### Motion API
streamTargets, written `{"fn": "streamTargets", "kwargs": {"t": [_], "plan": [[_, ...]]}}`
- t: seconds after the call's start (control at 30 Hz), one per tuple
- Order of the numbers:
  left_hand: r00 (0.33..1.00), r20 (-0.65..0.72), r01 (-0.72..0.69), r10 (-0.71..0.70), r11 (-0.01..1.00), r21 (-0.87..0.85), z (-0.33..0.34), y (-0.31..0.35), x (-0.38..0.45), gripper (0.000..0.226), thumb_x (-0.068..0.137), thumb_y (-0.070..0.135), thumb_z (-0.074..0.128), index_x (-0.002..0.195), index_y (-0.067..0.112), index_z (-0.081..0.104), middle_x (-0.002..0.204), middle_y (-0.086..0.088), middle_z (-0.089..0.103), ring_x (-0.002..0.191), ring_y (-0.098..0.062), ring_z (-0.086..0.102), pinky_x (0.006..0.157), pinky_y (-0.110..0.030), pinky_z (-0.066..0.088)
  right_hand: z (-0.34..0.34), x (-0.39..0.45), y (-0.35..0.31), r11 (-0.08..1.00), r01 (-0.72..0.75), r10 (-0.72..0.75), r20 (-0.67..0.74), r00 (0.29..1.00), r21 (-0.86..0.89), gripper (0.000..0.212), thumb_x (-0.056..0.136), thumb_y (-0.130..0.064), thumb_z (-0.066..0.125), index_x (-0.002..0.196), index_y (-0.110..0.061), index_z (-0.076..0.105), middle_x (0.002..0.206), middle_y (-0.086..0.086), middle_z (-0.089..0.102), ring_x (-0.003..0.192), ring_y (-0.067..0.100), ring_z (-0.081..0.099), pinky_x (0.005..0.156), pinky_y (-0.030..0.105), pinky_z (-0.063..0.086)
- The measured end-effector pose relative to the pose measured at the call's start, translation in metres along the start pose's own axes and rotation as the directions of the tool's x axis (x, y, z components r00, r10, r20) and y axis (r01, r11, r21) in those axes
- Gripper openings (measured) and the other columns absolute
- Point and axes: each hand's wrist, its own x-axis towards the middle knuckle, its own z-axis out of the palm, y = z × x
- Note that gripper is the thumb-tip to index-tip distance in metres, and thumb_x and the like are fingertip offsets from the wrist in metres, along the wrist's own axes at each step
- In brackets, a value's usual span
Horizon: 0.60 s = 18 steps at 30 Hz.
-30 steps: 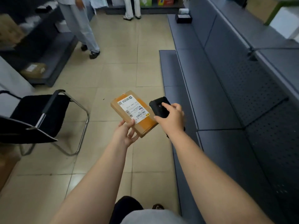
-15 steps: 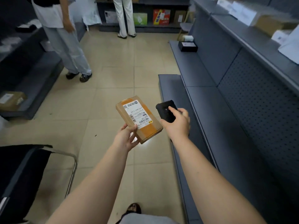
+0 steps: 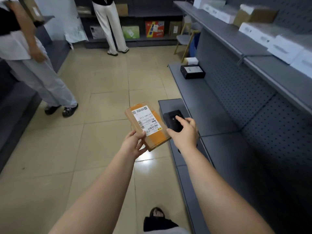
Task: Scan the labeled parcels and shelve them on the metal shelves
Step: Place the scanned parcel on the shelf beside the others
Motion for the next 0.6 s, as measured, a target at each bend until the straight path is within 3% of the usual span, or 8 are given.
{"fn": "streamTargets", "kwargs": {"t": [0.1,0.27,0.6], "plan": [[1.0,0.009,-0.012,0.012,1.0,0.028,0.031,0.054,0.053,0.047,0.092,0.006,0.069,0.134,0.021,0.057,0.102,0.0,0.075,0.092,-0.018,0.07,0.053,-0.035,0.057,0.022,0.079,-0.022,1.0,0.004,-0.004,0.02,1.0,0.004,0.061,0.076,-0.034,0.079,0.133,-0.034,0.057,0.133,-0.008,0.039,0.12,0.021,0.042,0.098,0.049,0.046],[0.999,0.048,-0.012,0.008,0.997,0.08,0.074,0.133,0.144,0.04,0.092,0.005,0.067,0.126,0.025,0.061,0.081,0.006,0.077,0.087,-0.015,0.07,0.055,-0.034,0.057,0.065,0.194,-0.05,1.0,-0.001,0.001,-0.005,1.0,0.008,0.061,0.076,-0.031,0.08,0.133,-0.032,0.058,0.132,-0.006,0.041,0.121,0.023,0.043,0.099,0.047,0.047],[0.978,0.158,0.083,-0.136,0.95,0.301,0.171,0.274,0.355,0.049,0.089,0.002,0.071,0.128,0.025,0.054,0.093,-0.001,0.074,0.089,-0.017,0.07,0.073,-0.045,0.056,0.143,0.393,-0.079,0.976,-0.219,0.217,-0.238,0.947,0.018,0.062,0.077,-0.031,0.08,0.134,-0.031,0.057,0.136,-0.003,0.039,0.124,0.023,0.039,0.103,0.049,0.042]]}}
